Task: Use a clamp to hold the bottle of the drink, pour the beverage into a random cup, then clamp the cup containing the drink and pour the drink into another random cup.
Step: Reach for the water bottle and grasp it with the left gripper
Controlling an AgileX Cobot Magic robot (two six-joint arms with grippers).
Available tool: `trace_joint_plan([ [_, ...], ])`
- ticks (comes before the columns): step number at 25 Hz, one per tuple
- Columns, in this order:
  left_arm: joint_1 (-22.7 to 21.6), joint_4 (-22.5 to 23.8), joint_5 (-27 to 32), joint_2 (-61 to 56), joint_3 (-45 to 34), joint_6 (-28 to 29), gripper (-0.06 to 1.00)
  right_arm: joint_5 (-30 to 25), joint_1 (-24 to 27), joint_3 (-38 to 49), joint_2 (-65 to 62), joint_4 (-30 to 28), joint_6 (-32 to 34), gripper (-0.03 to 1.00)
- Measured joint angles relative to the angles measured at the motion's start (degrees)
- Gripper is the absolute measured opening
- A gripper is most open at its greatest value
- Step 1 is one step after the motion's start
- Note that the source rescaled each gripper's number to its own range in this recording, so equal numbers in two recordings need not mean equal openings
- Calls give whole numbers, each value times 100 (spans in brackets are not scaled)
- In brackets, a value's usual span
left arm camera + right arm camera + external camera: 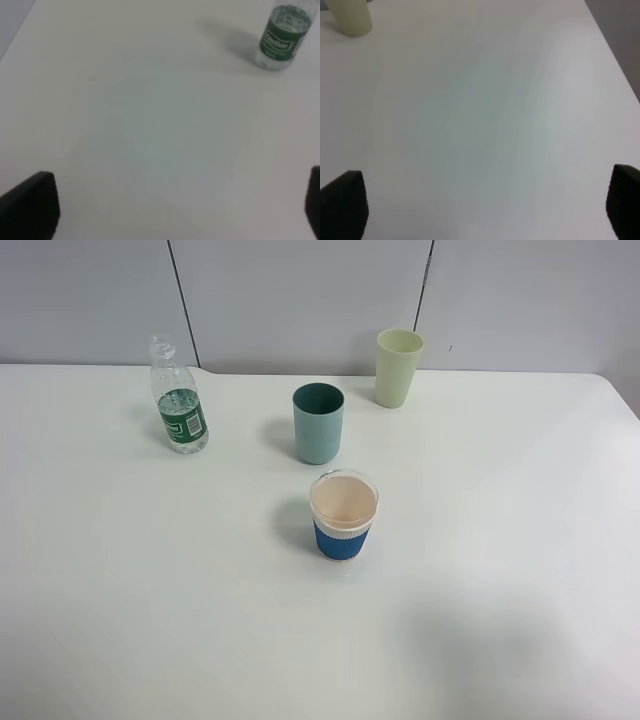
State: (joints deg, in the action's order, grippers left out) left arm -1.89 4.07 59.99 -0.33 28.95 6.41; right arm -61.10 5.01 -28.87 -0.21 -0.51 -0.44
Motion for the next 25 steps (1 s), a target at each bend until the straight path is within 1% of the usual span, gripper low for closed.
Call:
trace_joint_plan([
  [25,0,0,0,0,0,0,100,0,0,0,0,0,0,100],
])
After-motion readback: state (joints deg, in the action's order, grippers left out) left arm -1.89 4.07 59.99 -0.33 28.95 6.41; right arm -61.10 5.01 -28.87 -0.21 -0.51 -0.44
